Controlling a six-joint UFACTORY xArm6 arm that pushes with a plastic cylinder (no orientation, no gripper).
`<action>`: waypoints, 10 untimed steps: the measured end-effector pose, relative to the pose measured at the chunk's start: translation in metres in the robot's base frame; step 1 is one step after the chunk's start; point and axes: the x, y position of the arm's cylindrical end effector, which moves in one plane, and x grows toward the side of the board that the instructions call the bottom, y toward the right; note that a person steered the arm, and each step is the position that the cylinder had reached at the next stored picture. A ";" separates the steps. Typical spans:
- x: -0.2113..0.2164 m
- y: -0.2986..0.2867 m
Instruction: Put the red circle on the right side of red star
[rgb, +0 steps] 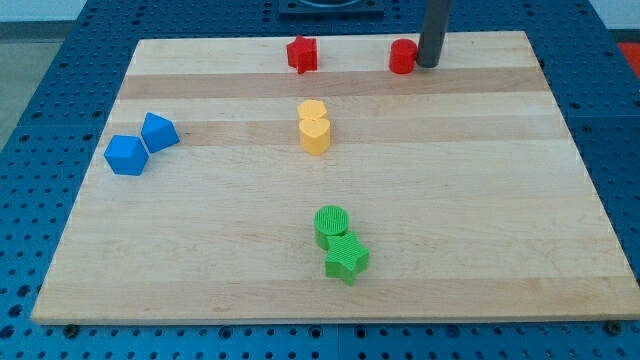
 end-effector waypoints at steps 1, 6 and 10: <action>0.000 -0.022; -0.027 -0.072; -0.033 -0.103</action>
